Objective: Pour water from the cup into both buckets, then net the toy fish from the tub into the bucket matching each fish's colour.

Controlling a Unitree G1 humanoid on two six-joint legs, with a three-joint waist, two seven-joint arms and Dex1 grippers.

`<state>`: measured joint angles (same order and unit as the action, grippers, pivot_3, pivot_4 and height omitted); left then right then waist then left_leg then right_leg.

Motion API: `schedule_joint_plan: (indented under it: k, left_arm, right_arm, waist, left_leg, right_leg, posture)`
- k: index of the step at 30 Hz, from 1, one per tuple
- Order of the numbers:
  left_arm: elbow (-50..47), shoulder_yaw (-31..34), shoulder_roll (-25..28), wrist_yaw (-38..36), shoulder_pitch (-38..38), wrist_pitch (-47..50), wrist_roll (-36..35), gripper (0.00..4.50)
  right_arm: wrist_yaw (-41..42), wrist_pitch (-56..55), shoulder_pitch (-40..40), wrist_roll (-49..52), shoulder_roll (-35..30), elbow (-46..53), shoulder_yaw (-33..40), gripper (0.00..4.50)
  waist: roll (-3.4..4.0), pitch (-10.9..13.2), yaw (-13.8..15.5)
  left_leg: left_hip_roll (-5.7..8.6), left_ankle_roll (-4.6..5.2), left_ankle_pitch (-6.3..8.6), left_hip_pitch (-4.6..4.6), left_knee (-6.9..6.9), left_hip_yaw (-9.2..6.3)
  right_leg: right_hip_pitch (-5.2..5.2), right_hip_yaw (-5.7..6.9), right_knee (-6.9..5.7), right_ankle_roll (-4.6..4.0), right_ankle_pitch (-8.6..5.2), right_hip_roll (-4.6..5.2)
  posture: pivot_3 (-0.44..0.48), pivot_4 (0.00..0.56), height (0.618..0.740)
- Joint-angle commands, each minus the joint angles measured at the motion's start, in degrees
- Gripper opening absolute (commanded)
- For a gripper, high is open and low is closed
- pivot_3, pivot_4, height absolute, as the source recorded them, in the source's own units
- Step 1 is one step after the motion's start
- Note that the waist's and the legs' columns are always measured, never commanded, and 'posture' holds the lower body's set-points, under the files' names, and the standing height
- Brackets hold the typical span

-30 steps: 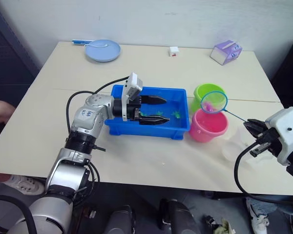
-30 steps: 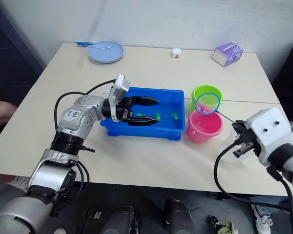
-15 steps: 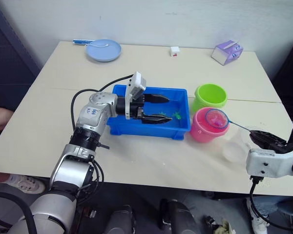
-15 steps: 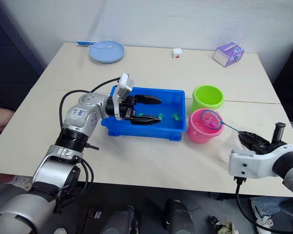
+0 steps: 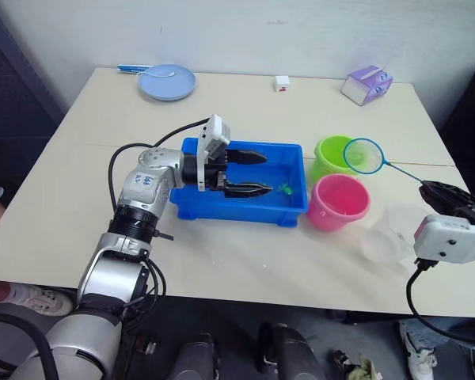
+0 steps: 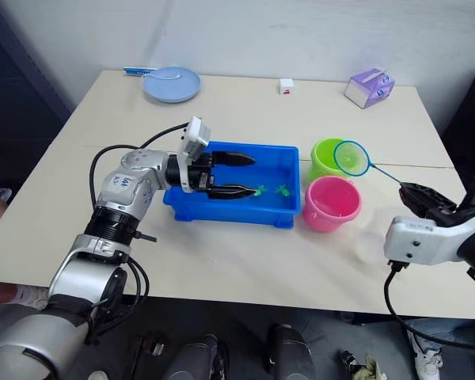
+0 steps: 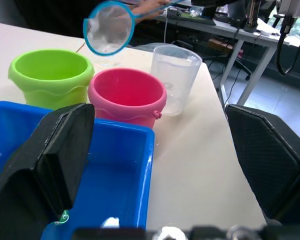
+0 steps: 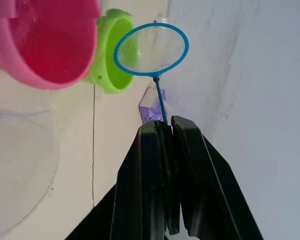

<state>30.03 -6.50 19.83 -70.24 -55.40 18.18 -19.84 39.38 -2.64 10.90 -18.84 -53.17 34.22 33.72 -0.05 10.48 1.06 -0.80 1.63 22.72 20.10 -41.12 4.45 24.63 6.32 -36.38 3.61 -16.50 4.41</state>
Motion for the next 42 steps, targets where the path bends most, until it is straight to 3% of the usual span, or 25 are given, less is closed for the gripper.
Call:
schedule_joint_plan:
  k: [1,6,10,16,27,42]
  left_arm:
    - [-0.6,2.6,2.5,1.6,0.7,-0.3,0.6,4.50]
    - [-3.1,5.4,8.9,3.8,5.0,1.3,1.1,4.50]
    - [-8.9,8.9,16.6,6.7,11.5,4.2,1.6,4.50]
    - [-20.7,14.3,24.3,11.0,21.0,9.8,0.5,4.50]
    - [-30.5,19.5,27.4,15.9,27.9,16.5,-2.0,4.50]
    - [-30.4,20.7,28.3,17.9,28.8,16.8,-3.4,4.50]
  right_arm:
    - [0.9,10.7,-8.9,9.7,3.1,3.6,-7.4,0.76]
    - [1.4,23.0,-22.8,15.5,9.3,2.1,-22.7,0.76]
    - [3.7,29.2,-33.2,18.6,16.3,-5.8,-34.9,0.76]
    - [4.6,28.8,-40.7,18.3,22.2,-16.4,-44.7,0.76]
    - [2.5,19.2,-49.3,12.9,26.0,-33.5,-51.2,0.76]
    - [-0.3,6.7,-62.3,1.5,32.5,-57.2,-59.1,0.76]
  waist:
    - [0.06,0.0,-0.3]
    - [0.07,0.0,-1.2]
    - [0.03,0.0,-1.4]
    - [0.01,0.0,-1.0]
    - [0.01,0.0,-1.5]
    - [0.03,0.0,-2.8]
  left_leg:
    - [0.00,0.00,0.00,-0.01,-0.04,0.00]
    - [-0.04,-0.01,0.00,-0.04,-0.01,-0.03]
    - [-0.05,-0.01,0.00,0.05,-0.03,-0.07]
    - [0.09,0.03,0.02,0.23,-0.08,-0.42]
    - [0.08,0.02,0.01,0.25,-0.09,-0.56]
    - [0.03,-0.03,0.00,0.25,-0.03,-0.57]
  right_leg:
    - [0.01,-0.02,-0.06,0.00,0.00,0.02]
    - [0.04,-0.02,-0.11,-0.02,-0.01,0.08]
    - [0.13,0.02,-0.13,-0.04,-0.02,0.12]
    - [0.11,0.14,-0.05,-0.04,-0.02,0.29]
    - [0.06,0.15,-0.04,-0.04,-0.02,0.27]
    - [0.10,0.14,-0.06,-0.06,-0.03,0.25]
  posture:
    - [0.000,0.150,0.739]
    - [0.000,0.150,0.739]
    - [0.000,0.150,0.739]
    - [0.000,0.150,0.739]
    - [0.000,0.150,0.739]
    - [0.000,0.150,0.739]
